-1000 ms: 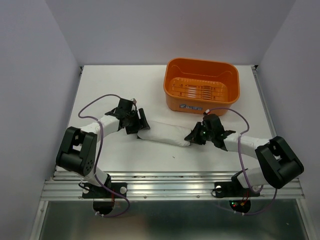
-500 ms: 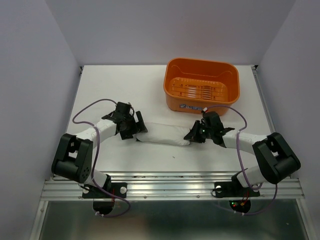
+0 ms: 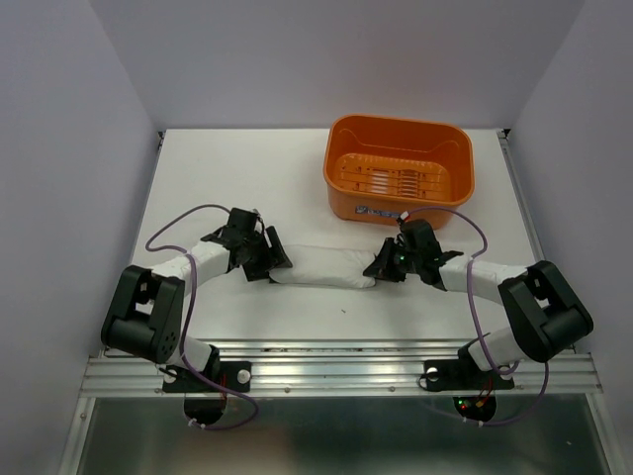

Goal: Roll the t-shirts
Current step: Pick up the T-shirt from the center of the board.

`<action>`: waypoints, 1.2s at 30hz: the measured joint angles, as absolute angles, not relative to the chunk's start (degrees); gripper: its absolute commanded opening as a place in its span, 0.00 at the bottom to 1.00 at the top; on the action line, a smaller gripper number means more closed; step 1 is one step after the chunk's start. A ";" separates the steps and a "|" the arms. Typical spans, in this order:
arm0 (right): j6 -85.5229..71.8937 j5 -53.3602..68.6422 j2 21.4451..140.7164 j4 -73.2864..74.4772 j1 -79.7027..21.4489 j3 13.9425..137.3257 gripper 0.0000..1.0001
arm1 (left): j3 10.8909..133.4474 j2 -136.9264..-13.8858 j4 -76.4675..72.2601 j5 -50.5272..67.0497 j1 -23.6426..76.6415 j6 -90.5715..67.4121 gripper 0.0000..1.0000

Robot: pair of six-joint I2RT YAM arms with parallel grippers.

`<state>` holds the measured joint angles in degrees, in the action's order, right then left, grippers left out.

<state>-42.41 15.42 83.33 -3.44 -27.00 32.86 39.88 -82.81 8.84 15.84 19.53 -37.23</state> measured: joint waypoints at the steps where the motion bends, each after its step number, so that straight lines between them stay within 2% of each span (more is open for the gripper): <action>1: -42.41 15.42 83.33 -3.44 -27.00 32.86 0.01 | 39.86 -82.85 8.75 16.08 19.46 -37.34 0.74; 5: -42.41 15.42 83.33 -3.36 -27.00 32.95 0.01 | 39.42 -83.11 7.90 16.86 19.40 -37.74 0.61; 6: -42.39 15.42 83.35 -3.33 -27.00 32.97 0.01 | 39.07 -83.13 7.51 17.37 19.40 -38.02 0.54; 8: -42.39 15.42 83.40 -3.20 -27.00 33.08 0.01 | 38.65 -83.22 6.92 18.22 19.40 -38.26 0.46; 9: -42.37 15.40 83.44 -2.98 -27.00 33.23 0.01 | 38.46 -83.42 6.50 18.92 19.38 -38.44 0.32; 10: -42.35 15.40 83.48 -2.92 -27.00 33.32 0.01 | 38.30 -83.53 6.11 19.35 19.35 -38.57 0.25; 11: -42.35 15.42 83.57 -2.76 -27.00 33.39 0.01 | 38.24 -83.55 5.89 19.99 19.33 -38.83 0.09; 12: -42.35 15.42 83.57 -2.66 -27.00 33.45 0.01 | 38.26 -83.55 5.63 20.36 19.31 -38.89 0.00; 20: -41.93 14.61 83.59 1.28 -27.00 35.57 0.01 | 39.97 -83.61 7.68 21.96 19.14 -37.69 0.00; 36: -37.71 10.02 73.58 18.06 -27.03 46.87 0.01 | 55.07 -77.49 22.44 21.04 19.86 -33.65 0.00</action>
